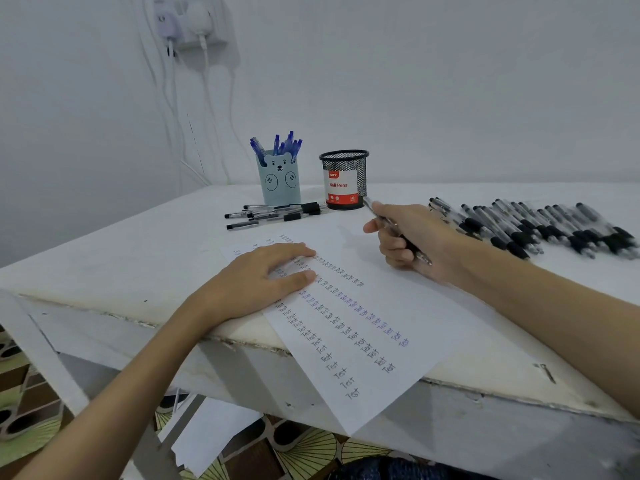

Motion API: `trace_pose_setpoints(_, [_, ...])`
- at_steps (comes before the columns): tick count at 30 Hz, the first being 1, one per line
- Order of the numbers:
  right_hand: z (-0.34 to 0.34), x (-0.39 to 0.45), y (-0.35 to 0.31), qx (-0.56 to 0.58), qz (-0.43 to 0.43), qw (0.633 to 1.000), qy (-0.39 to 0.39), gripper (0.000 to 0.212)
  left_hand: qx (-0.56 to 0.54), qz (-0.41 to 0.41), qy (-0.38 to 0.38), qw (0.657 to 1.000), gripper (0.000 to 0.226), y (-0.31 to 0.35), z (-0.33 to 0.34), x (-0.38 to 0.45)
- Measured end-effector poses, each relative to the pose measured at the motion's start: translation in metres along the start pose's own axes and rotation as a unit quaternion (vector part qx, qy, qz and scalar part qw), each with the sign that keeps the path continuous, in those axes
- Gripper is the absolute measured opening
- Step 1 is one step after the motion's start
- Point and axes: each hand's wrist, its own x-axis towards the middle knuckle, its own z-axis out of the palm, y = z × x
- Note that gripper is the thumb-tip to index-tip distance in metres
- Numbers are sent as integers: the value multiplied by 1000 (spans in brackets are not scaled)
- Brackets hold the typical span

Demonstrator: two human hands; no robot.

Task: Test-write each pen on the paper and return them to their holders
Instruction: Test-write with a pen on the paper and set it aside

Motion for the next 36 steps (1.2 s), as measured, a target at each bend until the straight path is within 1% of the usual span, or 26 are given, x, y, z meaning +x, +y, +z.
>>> trace_pose_setpoints(3, [2,2,1,-27,-17,999,18,38,5,2,0,1000,51,0,0,1])
trace_pose_setpoints(7, [-4,10,-3,-142,-76,982,102,34,73,-17,20,997,59,-2,0,5])
trace_pose_setpoints(9, [-12,17,-4,-194,-101,965,143,34,89,-33,14,995,45,-2,0,5])
trace_pose_setpoints(10, [-17,20,-2,-248,-118,949,158,32,89,-39,10,995,40,-3,0,5])
trace_pose_setpoints(11, [-24,23,1,-327,-133,920,169,28,89,-41,10,995,38,-2,0,5])
trace_pose_setpoints(13, [-34,26,9,-501,-150,833,182,32,90,-40,13,995,38,-2,0,5])
trace_pose_setpoints(14, [-36,26,11,-552,-154,799,183,33,90,-39,16,995,39,-3,0,5])
trace_pose_setpoints(15, [-38,26,12,-581,-157,777,184,32,88,-39,19,995,39,-2,0,5])
trace_pose_setpoints(17, [-39,26,12,-611,-167,749,193,25,85,-44,25,995,38,-2,0,5])
trace_pose_setpoints(21, [-43,28,12,-643,-184,707,229,17,91,-68,35,993,35,-4,-1,4])
trace_pose_setpoints(23, [-47,29,14,-656,-178,694,238,17,97,-76,43,991,28,-6,-1,5])
trace_pose_setpoints(26, [-47,31,12,-666,-182,681,246,16,91,-82,51,991,27,-8,-2,5])
trace_pose_setpoints(28, [-43,31,6,-656,-200,683,252,16,61,-76,52,994,30,-8,-3,5])
trace_pose_setpoints(30, [-33,31,-4,-635,-228,696,246,19,37,-67,64,995,35,-11,-8,3])
trace_pose_setpoints(33, [-8,39,-24,-622,-264,711,192,19,20,-56,89,994,33,-27,-23,3])
trace_pose_setpoints(36, [28,55,-39,-636,-259,721,98,20,9,-52,94,994,24,-48,-34,5])
